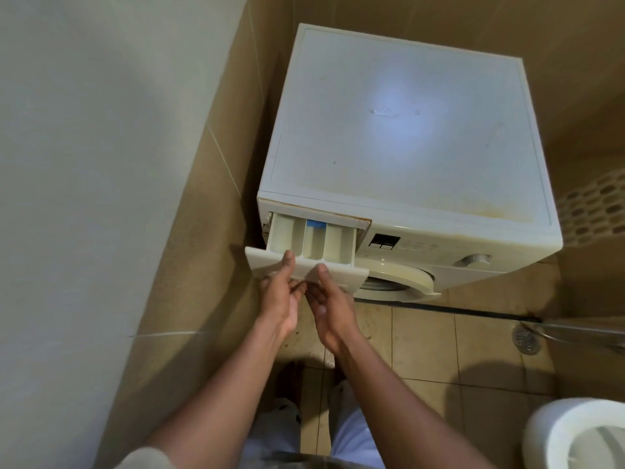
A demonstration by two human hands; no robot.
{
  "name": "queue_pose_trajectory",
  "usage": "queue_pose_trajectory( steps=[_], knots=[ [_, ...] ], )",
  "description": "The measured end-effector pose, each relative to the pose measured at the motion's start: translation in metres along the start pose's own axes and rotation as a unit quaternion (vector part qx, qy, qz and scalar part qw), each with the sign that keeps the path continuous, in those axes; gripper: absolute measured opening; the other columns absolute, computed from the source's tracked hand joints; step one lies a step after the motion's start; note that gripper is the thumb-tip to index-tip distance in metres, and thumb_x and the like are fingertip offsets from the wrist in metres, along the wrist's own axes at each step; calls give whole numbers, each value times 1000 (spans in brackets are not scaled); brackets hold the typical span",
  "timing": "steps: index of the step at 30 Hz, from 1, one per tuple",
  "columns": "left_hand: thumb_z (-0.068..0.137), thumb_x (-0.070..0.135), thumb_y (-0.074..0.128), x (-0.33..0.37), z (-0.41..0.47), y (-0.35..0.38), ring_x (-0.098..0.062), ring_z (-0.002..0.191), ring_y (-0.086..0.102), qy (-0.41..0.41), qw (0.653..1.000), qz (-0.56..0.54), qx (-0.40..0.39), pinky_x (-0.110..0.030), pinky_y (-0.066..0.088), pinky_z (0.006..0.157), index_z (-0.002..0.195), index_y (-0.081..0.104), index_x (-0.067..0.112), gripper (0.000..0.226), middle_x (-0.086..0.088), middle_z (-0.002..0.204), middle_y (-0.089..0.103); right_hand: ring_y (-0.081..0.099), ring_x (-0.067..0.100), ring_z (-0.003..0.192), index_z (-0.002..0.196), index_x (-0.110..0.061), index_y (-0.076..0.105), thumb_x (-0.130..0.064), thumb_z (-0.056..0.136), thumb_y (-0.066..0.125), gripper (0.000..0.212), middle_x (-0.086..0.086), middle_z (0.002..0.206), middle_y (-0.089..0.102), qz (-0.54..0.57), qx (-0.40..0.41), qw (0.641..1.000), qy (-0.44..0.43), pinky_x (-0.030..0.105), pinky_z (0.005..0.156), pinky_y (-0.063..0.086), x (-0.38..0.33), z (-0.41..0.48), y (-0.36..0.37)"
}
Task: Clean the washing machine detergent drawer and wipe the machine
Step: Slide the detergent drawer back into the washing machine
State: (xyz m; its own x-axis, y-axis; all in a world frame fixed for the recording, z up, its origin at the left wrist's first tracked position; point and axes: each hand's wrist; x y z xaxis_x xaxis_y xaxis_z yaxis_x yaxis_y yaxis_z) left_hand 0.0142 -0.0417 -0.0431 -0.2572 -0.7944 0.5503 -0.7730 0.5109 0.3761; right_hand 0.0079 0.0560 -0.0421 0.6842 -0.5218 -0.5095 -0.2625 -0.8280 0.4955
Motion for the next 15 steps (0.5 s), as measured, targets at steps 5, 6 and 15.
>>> queue_pose_trajectory(
  steps=[5, 6, 15],
  knots=[
    [90, 26, 72, 22, 40, 34, -31, 114, 65, 12, 1000, 15, -23, -43, 54, 100, 135, 51, 5, 54, -21, 129, 63, 62, 31, 115, 115, 3, 58, -23, 91, 68, 37, 25, 122, 63, -33, 2, 999, -5, 41, 108, 45, -33, 41, 23],
    [88, 27, 74, 25, 47, 39, -32, 114, 66, 13, 1000, 15, -23, -45, 54, 101, 134, 53, 7, 54, -21, 129, 65, 61, 30, 115, 117, 4, 57, -25, 91, 68, 40, 25, 123, 62, -44, 5, 999, -4, 39, 109, 44, -38, 49, 27],
    [82, 36, 78, 35, 75, 57, -34, 114, 67, 16, 999, 41, -31, -47, 53, 102, 128, 57, 3, 61, -22, 128, 65, 64, 29, 109, 126, 14, 49, -29, 90, 70, 60, 27, 121, 62, -75, 22, 997, 16, 43, 105, 48, -57, 82, 39]
  ],
)
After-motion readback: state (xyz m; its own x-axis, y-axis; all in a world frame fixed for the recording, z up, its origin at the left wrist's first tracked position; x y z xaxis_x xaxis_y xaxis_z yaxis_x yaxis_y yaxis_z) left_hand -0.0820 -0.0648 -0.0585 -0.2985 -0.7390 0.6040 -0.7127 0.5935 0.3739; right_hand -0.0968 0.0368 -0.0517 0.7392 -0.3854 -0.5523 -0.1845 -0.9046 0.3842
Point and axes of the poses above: each hand's wrist, its own z-axis towards the middle knuckle, its own y-axis out of the palm, x = y × z
